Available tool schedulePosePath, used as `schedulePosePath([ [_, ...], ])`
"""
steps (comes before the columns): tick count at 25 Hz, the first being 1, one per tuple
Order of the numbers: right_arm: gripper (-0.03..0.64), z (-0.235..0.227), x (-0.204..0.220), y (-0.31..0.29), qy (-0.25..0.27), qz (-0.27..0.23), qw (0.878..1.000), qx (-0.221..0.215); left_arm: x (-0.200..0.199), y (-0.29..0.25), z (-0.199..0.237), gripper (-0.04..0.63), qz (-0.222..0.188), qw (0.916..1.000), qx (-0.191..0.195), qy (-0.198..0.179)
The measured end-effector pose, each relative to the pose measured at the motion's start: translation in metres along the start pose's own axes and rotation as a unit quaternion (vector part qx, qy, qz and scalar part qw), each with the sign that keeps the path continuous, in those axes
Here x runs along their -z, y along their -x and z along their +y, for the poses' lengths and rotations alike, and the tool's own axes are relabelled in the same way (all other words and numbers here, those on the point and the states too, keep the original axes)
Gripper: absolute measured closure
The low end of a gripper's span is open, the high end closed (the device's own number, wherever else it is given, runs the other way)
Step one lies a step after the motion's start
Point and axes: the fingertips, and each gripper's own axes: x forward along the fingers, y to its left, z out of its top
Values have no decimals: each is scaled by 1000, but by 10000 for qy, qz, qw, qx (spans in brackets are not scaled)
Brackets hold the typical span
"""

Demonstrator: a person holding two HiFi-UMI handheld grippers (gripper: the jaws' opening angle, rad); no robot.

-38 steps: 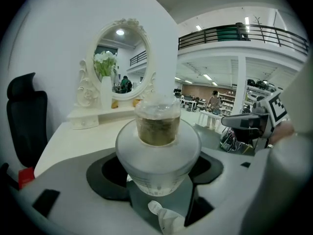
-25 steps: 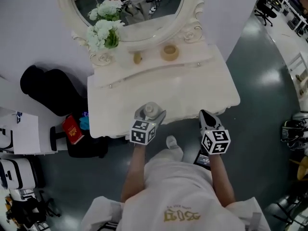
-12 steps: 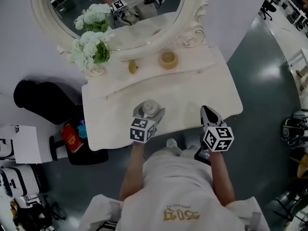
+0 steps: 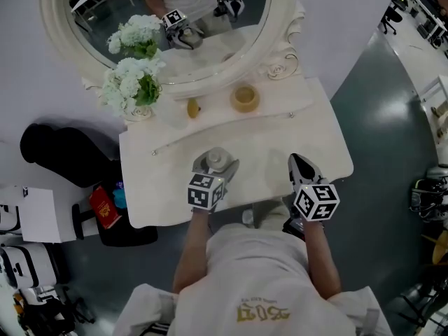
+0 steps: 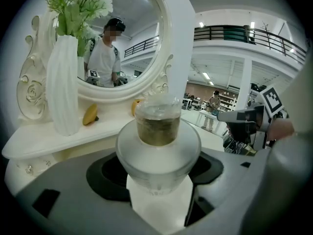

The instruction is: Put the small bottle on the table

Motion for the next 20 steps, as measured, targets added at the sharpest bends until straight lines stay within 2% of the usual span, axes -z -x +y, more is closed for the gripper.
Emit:
schedulePosePath([
  [5, 603, -4, 0, -16, 46, 123, 9999, -63, -7, -9, 9, 245, -4, 10000, -45, 35],
  [20, 604, -26, 18, -31, -6, 489, 9988, 71, 18, -49, 16, 245, 399, 9992, 0, 89],
])
